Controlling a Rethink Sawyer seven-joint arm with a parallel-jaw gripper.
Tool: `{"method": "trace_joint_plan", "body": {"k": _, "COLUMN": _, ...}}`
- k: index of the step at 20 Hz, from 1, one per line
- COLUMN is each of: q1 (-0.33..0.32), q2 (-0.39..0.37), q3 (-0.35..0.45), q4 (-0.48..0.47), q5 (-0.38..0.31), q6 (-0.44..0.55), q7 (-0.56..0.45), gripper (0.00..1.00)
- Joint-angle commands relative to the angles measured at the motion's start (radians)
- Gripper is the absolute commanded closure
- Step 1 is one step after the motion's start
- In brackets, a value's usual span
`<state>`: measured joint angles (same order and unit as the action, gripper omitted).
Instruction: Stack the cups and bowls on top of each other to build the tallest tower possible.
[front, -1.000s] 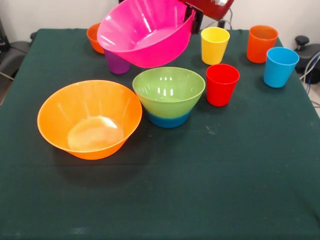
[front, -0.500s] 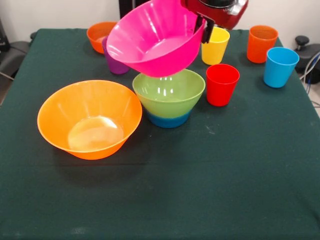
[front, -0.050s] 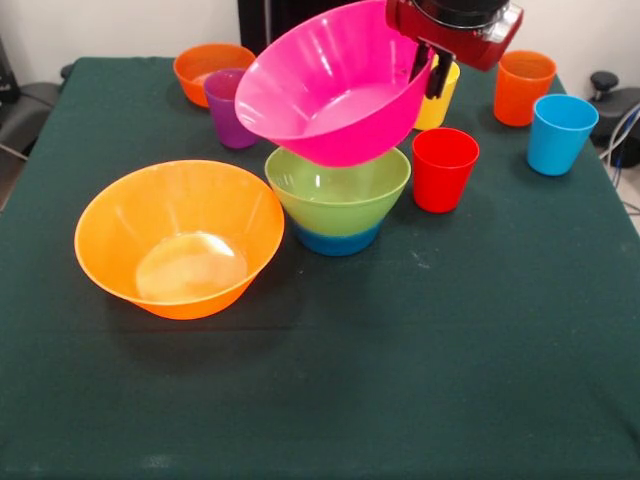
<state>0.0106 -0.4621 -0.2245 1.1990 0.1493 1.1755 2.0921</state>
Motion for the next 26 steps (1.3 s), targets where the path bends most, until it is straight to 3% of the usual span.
{"method": "trace_joint_plan", "body": {"k": 1, "q1": 0.018, "q2": 0.031, "q3": 0.049, "q4": -0.031, "q5": 0.004, "q6": -0.012, "q7": 0.179, "gripper": 1.0}}
{"method": "trace_joint_plan", "body": {"k": 15, "q1": 0.015, "q2": 0.077, "q3": 0.02, "q4": 0.015, "q5": -0.036, "q6": -0.154, "q7": 0.138, "gripper": 1.0}}
{"method": "trace_joint_plan", "body": {"k": 26, "q1": 0.009, "q2": 0.144, "q3": 0.015, "q4": -0.03, "q5": -0.033, "q6": -0.205, "q7": 0.125, "gripper": 1.0}}
